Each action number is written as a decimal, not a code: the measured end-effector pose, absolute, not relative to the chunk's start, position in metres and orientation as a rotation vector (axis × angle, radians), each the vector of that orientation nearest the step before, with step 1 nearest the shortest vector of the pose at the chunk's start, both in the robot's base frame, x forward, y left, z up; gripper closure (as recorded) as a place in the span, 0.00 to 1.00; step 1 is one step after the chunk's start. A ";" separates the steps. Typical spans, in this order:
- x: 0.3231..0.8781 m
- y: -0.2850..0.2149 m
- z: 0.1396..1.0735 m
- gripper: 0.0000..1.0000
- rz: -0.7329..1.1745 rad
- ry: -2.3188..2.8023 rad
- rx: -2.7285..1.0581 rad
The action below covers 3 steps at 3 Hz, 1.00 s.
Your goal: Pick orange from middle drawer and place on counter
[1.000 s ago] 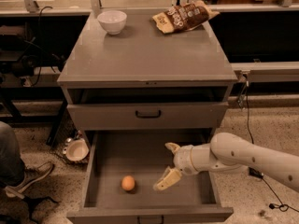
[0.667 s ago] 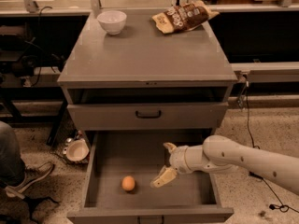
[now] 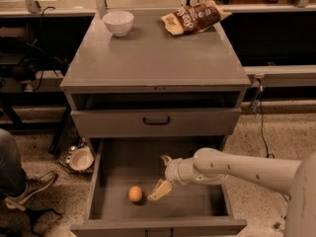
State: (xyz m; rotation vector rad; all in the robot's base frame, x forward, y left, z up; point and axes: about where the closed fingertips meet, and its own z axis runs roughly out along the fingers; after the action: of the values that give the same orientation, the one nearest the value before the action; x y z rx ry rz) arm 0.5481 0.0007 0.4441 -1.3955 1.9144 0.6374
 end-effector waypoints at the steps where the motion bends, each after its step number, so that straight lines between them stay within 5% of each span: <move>1: 0.549 0.032 0.418 0.00 0.628 1.881 -1.437; 3: 0.538 0.070 0.391 0.00 0.663 1.854 -1.488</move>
Offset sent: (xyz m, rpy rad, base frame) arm -0.0051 0.0719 -0.0584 -0.0302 -0.0364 0.0843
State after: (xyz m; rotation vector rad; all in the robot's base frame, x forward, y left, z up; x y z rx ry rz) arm 0.5381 0.0702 0.3911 -1.4885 1.8539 0.6632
